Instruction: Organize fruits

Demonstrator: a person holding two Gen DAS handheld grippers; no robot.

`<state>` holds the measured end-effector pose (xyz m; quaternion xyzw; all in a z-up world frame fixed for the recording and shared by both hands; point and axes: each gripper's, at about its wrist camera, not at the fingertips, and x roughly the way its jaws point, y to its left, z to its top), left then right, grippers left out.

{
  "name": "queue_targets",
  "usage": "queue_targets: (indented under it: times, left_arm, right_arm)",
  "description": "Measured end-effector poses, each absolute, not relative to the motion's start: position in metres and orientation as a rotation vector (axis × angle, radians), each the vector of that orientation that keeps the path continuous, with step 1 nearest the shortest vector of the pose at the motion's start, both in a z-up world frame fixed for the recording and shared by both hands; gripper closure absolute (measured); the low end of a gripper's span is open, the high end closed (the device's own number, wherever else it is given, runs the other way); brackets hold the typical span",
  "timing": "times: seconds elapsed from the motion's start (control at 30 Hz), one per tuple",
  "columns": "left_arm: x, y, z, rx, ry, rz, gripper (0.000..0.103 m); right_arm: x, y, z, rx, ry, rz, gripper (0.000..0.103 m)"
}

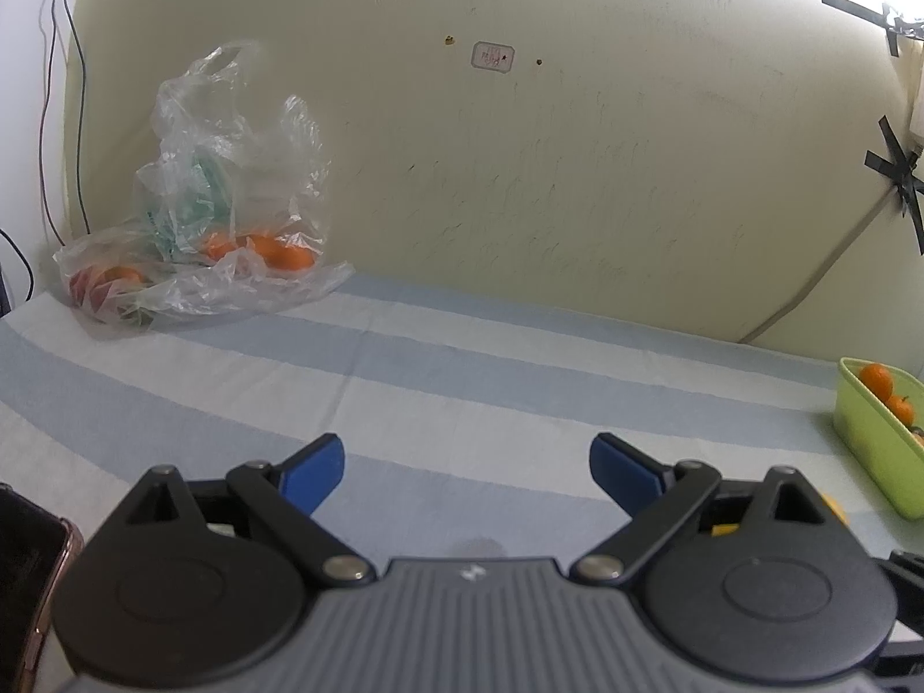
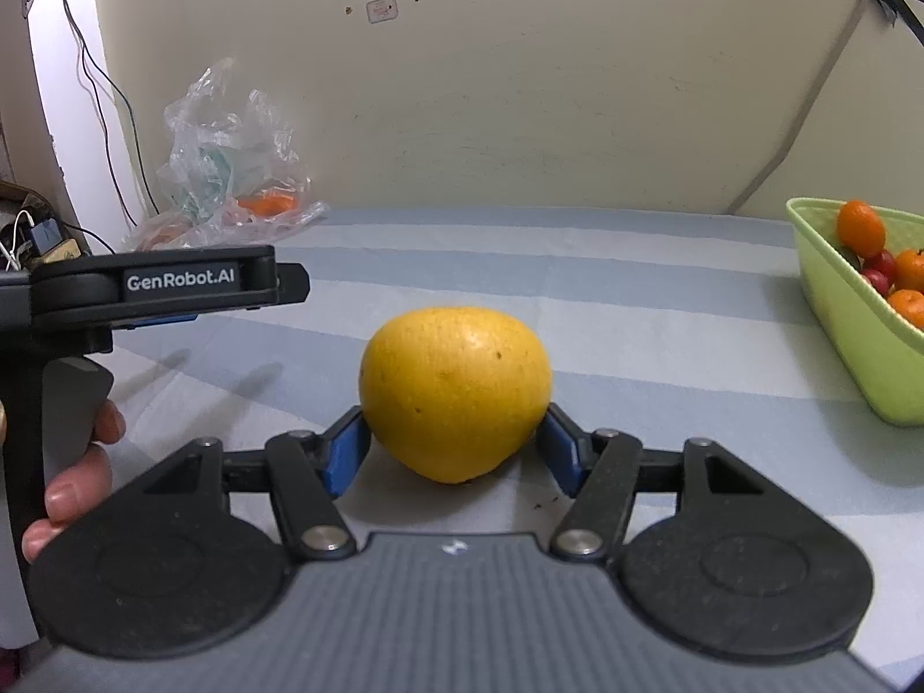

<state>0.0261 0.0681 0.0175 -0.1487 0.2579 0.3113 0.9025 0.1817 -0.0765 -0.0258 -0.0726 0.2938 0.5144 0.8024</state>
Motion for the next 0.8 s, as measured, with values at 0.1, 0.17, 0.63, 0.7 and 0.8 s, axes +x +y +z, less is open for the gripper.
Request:
queue_targets:
  times: [0.1,0.17,0.63,0.7,0.8]
  left_arm:
    - [0.026,0.067,0.018,-0.302,0.532,0.645,0.007]
    - [0.025,0.066,0.018,-0.300,0.531,0.647,0.006]
    - [0.024,0.065,0.019,-0.298,0.530,0.644,0.006]
    - [0.023,0.064,0.019,-0.300,0.527,0.643,0.006]
    - [0.023,0.063,0.020,-0.298,0.522,0.642,0.006]
  right_arm:
    - [0.183,-0.077,-0.026,-0.151,0.632,1.106,0.035]
    - [0.181,-0.077,-0.026,-0.152,0.631,1.102,0.035]
    - [0.177,-0.099,-0.022,-0.197,0.605,1.079,0.037]
    - [0.178,-0.107,-0.019,-0.271,0.576,1.056,0.037]
    - [0.183,-0.118,-0.011,-0.385,0.539,1.027,0.037]
